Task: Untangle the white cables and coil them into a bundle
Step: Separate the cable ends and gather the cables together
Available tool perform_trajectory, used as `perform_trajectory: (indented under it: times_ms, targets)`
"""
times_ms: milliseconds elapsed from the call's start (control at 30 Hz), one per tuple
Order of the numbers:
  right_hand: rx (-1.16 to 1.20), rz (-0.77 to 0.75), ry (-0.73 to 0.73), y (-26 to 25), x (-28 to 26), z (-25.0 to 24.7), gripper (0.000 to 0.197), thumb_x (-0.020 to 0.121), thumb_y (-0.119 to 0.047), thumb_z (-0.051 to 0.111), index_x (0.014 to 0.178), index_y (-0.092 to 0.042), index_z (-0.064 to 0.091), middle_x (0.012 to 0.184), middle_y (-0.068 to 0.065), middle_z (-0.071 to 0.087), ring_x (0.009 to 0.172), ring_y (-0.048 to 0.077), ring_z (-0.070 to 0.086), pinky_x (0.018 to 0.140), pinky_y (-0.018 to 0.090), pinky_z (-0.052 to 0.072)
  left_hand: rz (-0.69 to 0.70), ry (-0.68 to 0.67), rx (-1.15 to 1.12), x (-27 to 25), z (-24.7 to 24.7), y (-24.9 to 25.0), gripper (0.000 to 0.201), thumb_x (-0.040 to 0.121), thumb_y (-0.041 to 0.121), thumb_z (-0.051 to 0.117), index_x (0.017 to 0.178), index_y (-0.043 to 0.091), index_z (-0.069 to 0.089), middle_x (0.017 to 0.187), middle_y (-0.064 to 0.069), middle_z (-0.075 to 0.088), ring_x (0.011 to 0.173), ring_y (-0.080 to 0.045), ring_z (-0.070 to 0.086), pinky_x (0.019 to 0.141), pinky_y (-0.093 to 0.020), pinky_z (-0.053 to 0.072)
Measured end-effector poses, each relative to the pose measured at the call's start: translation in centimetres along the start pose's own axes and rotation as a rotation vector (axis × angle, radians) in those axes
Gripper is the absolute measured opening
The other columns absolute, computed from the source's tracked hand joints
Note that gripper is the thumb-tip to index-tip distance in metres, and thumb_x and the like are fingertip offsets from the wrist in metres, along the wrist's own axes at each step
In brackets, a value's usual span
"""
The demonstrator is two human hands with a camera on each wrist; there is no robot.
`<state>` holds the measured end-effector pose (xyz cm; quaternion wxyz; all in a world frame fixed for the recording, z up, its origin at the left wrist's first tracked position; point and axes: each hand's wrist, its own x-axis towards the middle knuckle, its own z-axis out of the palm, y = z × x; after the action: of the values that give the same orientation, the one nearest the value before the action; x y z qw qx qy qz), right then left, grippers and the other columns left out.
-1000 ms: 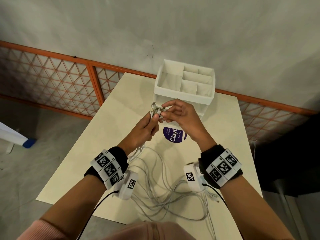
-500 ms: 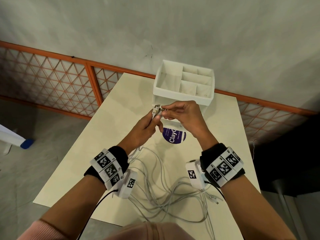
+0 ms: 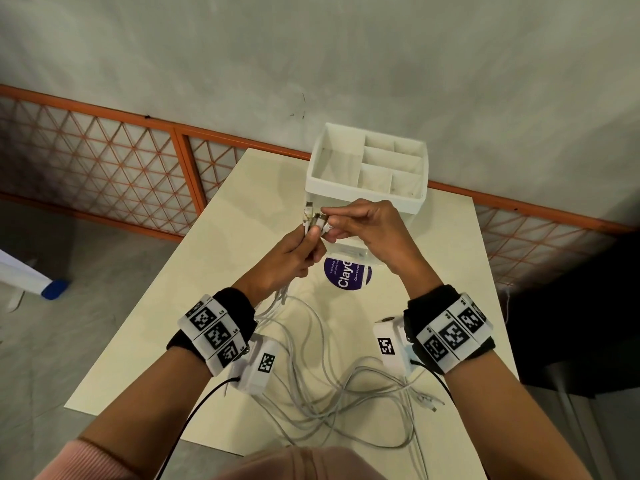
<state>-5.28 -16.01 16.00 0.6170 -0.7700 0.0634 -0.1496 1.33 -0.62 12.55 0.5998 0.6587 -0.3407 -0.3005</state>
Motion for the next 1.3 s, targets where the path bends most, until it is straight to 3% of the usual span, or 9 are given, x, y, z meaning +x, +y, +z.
perform_trajectory:
  times_ms: [200,333,500,600,700,767,933,1033,1300]
  targets:
    - [-0.163,0.012,-0.058,-0.5,0.1,-0.5,0.026,0.083,-0.009,0.068,0.109,-0.008,0.070,0.083,-0.002,0.059,0.073,0.007,0.067,0.078,0.020,0.054,-0.022,-0.060,0.023,-0.3,0.0,0.0,0.030,0.102,0.032,0.024,0.098,0.013,0.048,0.069,0.004,0.034,0.054,-0.006,0.025,0.052,-0.022,0.022]
    - [-0.332,-0.034,-0.017,-1.5,0.4,-0.1,0.029,0.079,-0.025,0.073,0.107,-0.028,0.071,0.091,-0.011,0.060,0.078,0.007,0.057,0.076,0.020,0.045,-0.047,-0.042,0.082,-0.1,0.2,-0.1,0.027,0.101,0.030,0.027,0.098,0.011,0.045,0.070,0.004,0.033,0.055,-0.005,0.027,0.051,-0.018,0.023]
    - [-0.380,-0.071,-0.083,-2.2,0.7,1.1,0.020,0.080,-0.020,0.072,0.100,-0.017,0.075,0.082,-0.012,0.065,0.070,-0.002,0.056,0.067,0.006,0.038,-0.068,-0.053,0.139,-0.1,0.8,-0.2,0.022,0.102,0.026,0.030,0.099,0.008,0.043,0.072,0.003,0.035,0.053,0.000,0.035,0.049,-0.011,0.032]
    - [-0.372,-0.040,-0.090,-2.2,1.0,1.3,0.012,0.080,-0.016,0.073,0.090,-0.012,0.076,0.081,-0.004,0.070,0.071,0.003,0.062,0.069,0.013,0.045,-0.079,-0.041,0.135,-0.2,1.0,-0.3,0.024,0.101,0.026,0.030,0.103,0.006,0.043,0.074,0.005,0.034,0.055,0.002,0.037,0.053,-0.008,0.034]
    - [-0.295,-0.036,-0.111,-2.3,0.8,1.2,0.010,0.079,-0.012,0.073,0.088,-0.007,0.074,0.084,0.011,0.073,0.082,0.024,0.069,0.078,0.028,0.053,-0.126,-0.046,0.071,-0.4,0.9,-0.4,0.032,0.099,0.035,0.035,0.113,0.006,0.040,0.079,0.007,0.033,0.066,-0.005,0.034,0.065,-0.016,0.036]
    - [-0.227,-0.035,-0.114,-2.5,0.5,1.0,0.012,0.079,-0.009,0.072,0.090,-0.004,0.074,0.089,0.017,0.073,0.088,0.029,0.069,0.084,0.032,0.053,-0.131,-0.049,0.010,-0.5,0.6,-0.5,0.027,0.098,0.038,0.040,0.106,0.012,0.038,0.080,0.006,0.031,0.068,-0.007,0.034,0.071,-0.022,0.038]
    - [-0.099,-0.001,-0.145,-2.4,0.3,0.5,0.016,0.080,-0.004,0.069,0.095,0.001,0.071,0.090,0.009,0.072,0.089,0.019,0.068,0.087,0.022,0.054,-0.153,-0.034,-0.134,-0.8,0.6,-0.5,0.035,0.094,0.047,0.039,0.110,0.017,0.038,0.085,0.005,0.036,0.076,-0.010,0.038,0.076,-0.026,0.041]
    - [-0.076,0.000,-0.149,-2.2,0.5,0.2,0.013,0.081,-0.002,0.069,0.094,0.001,0.068,0.090,0.009,0.071,0.088,0.021,0.068,0.087,0.029,0.055,-0.161,-0.013,-0.212,-0.6,1.0,-0.2,0.038,0.095,0.050,0.031,0.110,0.015,0.040,0.083,0.006,0.038,0.071,-0.009,0.040,0.071,-0.025,0.040]
    - [-0.096,-0.048,-0.144,-1.8,0.6,-0.3,0.014,0.081,-0.003,0.069,0.094,0.000,0.066,0.092,0.011,0.072,0.091,0.025,0.068,0.090,0.034,0.054,-0.141,-0.018,-0.214,-0.2,1.0,0.0,0.013,0.100,0.031,0.035,0.090,0.022,0.032,0.086,0.007,0.041,0.073,-0.006,0.040,0.070,-0.021,0.041]
